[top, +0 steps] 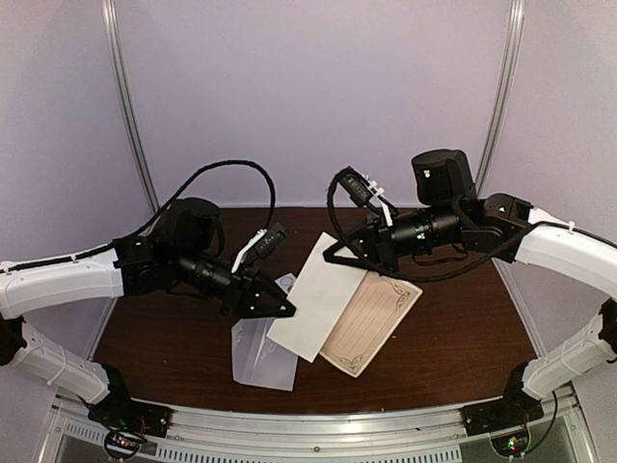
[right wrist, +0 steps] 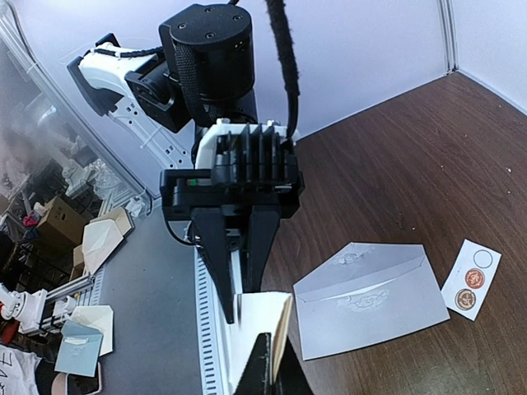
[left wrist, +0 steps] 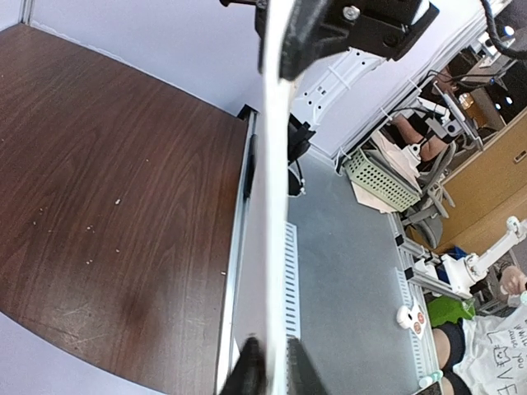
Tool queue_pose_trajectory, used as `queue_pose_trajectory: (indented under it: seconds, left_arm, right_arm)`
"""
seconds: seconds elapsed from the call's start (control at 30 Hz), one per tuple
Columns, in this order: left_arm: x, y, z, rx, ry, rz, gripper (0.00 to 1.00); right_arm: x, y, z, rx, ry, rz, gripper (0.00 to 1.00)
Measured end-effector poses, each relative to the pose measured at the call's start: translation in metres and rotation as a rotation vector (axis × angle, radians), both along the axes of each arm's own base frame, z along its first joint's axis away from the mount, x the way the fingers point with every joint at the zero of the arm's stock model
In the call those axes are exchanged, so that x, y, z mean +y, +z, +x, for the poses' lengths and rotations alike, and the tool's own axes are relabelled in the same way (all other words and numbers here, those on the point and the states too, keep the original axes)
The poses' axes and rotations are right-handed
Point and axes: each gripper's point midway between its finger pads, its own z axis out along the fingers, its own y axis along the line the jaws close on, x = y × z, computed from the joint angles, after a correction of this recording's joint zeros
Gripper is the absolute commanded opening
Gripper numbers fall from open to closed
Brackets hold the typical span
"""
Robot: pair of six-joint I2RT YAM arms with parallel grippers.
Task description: Place the letter into the envelope and seal it
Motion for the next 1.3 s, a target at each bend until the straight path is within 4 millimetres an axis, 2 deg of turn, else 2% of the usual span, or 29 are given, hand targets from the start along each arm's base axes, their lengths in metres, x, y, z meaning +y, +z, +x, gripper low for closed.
queue_pose_trajectory:
  seconds: [0.07,0.13,0.3,0.33,0.37,0.53,0.57,0.6,0.7,0.83,0.97,1.07,1.17,1.3]
  left_arm:
    - [0.001,-0.001,-0.001,0.005,0.002,0.007,0.29]
    - [0.002,-0.003,-0.001,0.009,0.005,0.015,0.29]
    - [0.006,-0.015,-0.003,0.030,0.010,0.045,0.17]
    - [0.006,-0.017,-0.003,0.033,0.011,0.051,0.11]
    - [0.007,-0.019,-0.004,0.035,0.011,0.056,0.00]
    - [0.010,-0.022,-0.005,0.032,0.016,0.062,0.01]
    - [0.011,-0.021,-0.006,0.029,0.016,0.060,0.18]
    - [0.011,-0.020,-0.006,0.027,0.015,0.057,0.29]
    - [0.011,-0.019,-0.006,0.017,0.019,0.054,0.49]
    - [0.008,-0.012,-0.002,0.003,0.026,0.038,0.59]
    - [-0.005,0.007,0.009,-0.040,0.033,-0.014,0.59]
    - [-0.015,0.020,0.018,-0.071,0.040,-0.048,0.55]
    - [-0.023,0.024,0.024,-0.084,0.039,-0.062,0.46]
    - [-0.029,0.017,0.028,-0.068,0.035,-0.052,0.17]
  right_arm:
    - [-0.001,0.001,0.002,-0.005,-0.009,0.000,0.00]
    - [-0.003,0.002,0.004,-0.014,-0.018,0.001,0.00]
    - [-0.008,0.005,0.006,-0.025,-0.034,0.002,0.00]
    - [-0.009,0.006,0.006,-0.026,-0.037,0.002,0.00]
    - [-0.010,0.006,0.007,-0.027,-0.040,0.001,0.00]
    - [-0.013,0.006,0.008,-0.024,-0.051,-0.006,0.00]
    - [-0.014,0.006,0.008,-0.024,-0.051,-0.007,0.00]
    - [-0.014,0.006,0.008,-0.024,-0.051,-0.007,0.00]
    - [-0.014,0.006,0.008,-0.019,-0.049,-0.006,0.00]
    - [-0.013,0.007,0.004,-0.009,-0.025,0.003,0.00]
    - [-0.009,0.004,0.001,0.007,-0.004,0.003,0.00]
    - [-0.008,0.003,-0.001,0.017,0.007,0.003,0.00]
    - [-0.007,0.003,-0.003,0.022,0.014,0.005,0.00]
    - [-0.007,0.003,-0.003,0.025,0.015,0.006,0.00]
